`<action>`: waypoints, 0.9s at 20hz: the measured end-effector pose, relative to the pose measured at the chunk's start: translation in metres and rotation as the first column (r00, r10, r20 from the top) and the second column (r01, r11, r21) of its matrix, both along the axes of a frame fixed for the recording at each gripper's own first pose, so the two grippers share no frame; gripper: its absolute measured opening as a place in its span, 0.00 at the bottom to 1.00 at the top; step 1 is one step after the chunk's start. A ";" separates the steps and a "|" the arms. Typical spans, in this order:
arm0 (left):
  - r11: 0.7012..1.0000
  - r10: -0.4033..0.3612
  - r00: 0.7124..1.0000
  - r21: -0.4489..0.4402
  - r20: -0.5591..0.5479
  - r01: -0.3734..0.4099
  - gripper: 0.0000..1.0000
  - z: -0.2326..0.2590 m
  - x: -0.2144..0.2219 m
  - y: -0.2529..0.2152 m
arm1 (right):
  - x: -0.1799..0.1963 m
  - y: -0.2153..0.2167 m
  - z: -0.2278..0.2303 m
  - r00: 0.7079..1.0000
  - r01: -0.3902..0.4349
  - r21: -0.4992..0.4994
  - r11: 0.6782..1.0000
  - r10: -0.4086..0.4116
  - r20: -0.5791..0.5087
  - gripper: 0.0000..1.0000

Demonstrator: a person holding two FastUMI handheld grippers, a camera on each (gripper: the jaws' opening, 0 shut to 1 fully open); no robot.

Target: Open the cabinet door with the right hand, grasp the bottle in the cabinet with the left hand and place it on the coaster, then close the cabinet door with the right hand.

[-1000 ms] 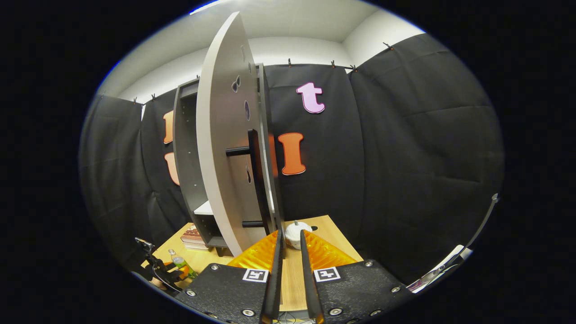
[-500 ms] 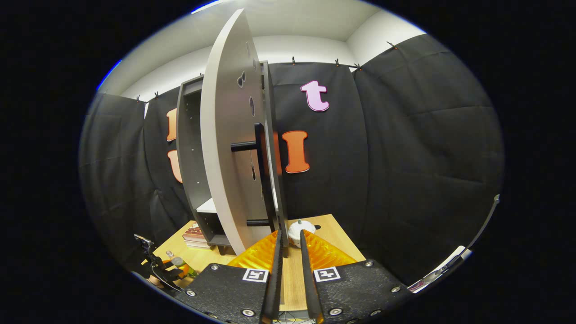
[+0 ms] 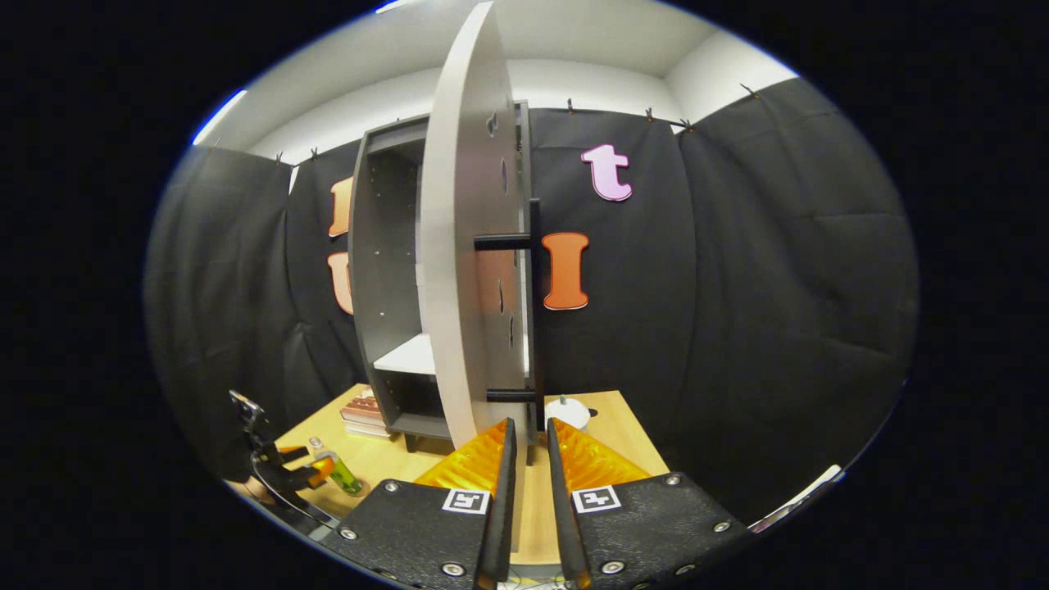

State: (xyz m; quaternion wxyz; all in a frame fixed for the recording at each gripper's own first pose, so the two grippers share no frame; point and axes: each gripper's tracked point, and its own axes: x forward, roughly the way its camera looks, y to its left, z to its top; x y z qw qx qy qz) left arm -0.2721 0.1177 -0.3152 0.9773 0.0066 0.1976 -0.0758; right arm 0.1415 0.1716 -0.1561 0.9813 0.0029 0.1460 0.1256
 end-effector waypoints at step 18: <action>0.996 0.087 0.984 -0.050 0.157 -0.080 0.96 0.209 0.007 0.097 | -0.006 0.089 0.001 0.990 -0.136 0.038 0.990 0.137 -0.024 0.33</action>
